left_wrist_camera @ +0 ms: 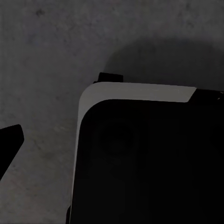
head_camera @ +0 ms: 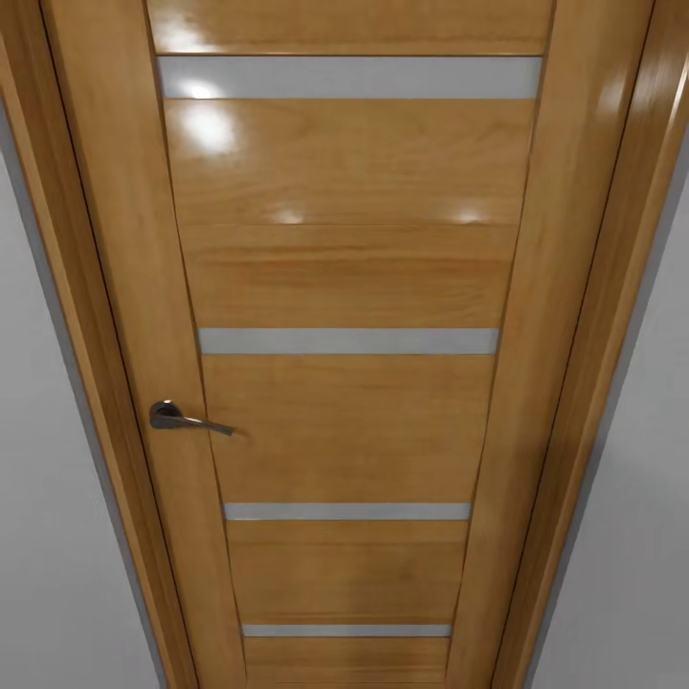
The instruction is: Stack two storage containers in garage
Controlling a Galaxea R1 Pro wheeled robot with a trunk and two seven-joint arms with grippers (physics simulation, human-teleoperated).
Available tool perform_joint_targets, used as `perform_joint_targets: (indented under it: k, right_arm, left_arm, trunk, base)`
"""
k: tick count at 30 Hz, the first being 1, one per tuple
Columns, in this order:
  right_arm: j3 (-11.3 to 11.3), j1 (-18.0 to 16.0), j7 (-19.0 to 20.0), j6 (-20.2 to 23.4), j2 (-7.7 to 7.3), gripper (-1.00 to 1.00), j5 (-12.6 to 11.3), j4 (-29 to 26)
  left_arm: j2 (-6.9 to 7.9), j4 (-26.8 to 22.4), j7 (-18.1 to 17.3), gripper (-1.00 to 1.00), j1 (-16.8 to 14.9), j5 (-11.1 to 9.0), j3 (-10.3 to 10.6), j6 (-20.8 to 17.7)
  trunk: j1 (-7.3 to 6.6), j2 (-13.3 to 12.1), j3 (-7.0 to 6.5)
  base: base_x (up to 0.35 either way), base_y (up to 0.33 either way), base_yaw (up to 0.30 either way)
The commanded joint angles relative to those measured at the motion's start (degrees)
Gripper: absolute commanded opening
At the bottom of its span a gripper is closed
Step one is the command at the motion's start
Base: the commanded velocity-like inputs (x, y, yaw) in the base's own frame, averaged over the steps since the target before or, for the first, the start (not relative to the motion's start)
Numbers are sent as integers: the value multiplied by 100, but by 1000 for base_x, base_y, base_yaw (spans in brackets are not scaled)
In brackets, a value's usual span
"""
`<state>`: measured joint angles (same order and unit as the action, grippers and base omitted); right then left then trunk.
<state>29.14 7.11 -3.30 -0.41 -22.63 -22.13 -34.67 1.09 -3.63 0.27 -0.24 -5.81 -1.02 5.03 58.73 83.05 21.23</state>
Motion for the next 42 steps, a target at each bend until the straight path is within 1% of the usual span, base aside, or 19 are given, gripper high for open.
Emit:
perform_joint_targets:
  k: [1, 3, 4, 5, 6, 7, 8, 9, 10, 12, 13, 15, 17, 20, 29, 38, 42]
  right_arm:
    - [40, -6, -41, 15, -25, 100, -76, -126]
    - [40, -19, -59, 56, -67, 100, -100, -487]
    - [40, -31, -74, 109, -97, 100, -109, -756]
    - [40, -51, -100, 218, -124, 100, -115, -1050]
    - [40, -64, -118, 300, -135, 100, -117, -1208]
    - [38, -95, -168, 507, -151, 100, -120, -1534]
    - [36, -111, -198, 623, -157, 100, -121, -1700]
    - [34, -144, -270, 865, -165, 100, -122, -2039]
    - [34, -160, -314, 979, -168, 100, -123, -2210]
    - [28, -205, -518, 1336, -172, 100, -124, -2864]
    - [27, -212, -575, 1394, -172, 100, -124, -3014]
    - [24, -230, -798, 1529, -172, 100, -125, -3523]
    - [23, -264, -919, 1580, -172, 100, -125, -3797]
    - [25, -432, -1001, 1626, -158, 100, -128, -4024]
    - [43, -857, -1031, 1917, -106, 100, -138, -4173]
    - [54, -922, -1032, 2007, -93, 100, -117, -4456]
    - [56, -925, -1036, 2161, -36, 100, -111, -4615]
  left_arm:
    - [1, 3, -1, 100, -2, -52, -4, 16]
    - [3, 3, -1, 100, -2, -52, -4, 16]
    - [2, 3, 0, 100, -2, -52, -4, 16]
    - [3, 3, 0, 100, -2, -54, -7, 16]
    - [2, 3, 0, 100, -2, -55, -6, 16]
    - [2, 3, -2, 100, -2, -57, -5, 16]
    - [2, 3, -2, 100, -2, -58, -5, 16]
    - [4, 3, -3, 100, -2, -59, -4, 16]
    - [4, 3, -2, 100, -2, -59, -4, 16]
    - [5, 3, -1, 100, -2, -60, -5, 16]
    - [5, 3, -1, 100, -2, -60, -7, 16]
    - [5, 3, -1, 100, -2, -61, -6, 16]
    - [5, 3, -1, 100, -2, -61, -9, 16]
    - [5, 3, 0, 100, -2, -61, -6, 16]
    - [5, 3, 0, 100, -2, -61, -7, 16]
    - [5, 3, -3, 100, -2, -61, -7, 16]
    - [5, 3, -1, 100, -2, -61, -7, 16]
  trunk:
    - [0, 3, 5]
    - [0, 3, 5]
    - [0, 3, 5]
    - [0, 3, 5]
    - [0, 3, 5]
    - [0, 3, 5]
    - [0, 3, 5]
    - [0, 3, 5]
    - [0, 3, 5]
    - [0, 3, 5]
    - [0, 3, 5]
    - [0, 3, 5]
    - [0, 3, 5]
    - [0, 3, 5]
    - [0, 3, 5]
    - [0, 3, 5]
    - [0, 3, 5]
  base:
    - [0, 0, 0]
    - [0, 0, 0]
    - [0, 0, 0]
    - [0, 0, 0]
    - [0, 0, 0]
    - [0, 0, 0]
    - [0, 0, 0]
    - [0, 0, 0]
    - [0, 0, 0]
    - [0, 0, 0]
    - [0, 0, 0]
    - [0, 0, 0]
    - [0, 0, 0]
    - [0, 0, 0]
    - [0, 0, 0]
    - [0, 0, 0]
    - [0, 0, 0]
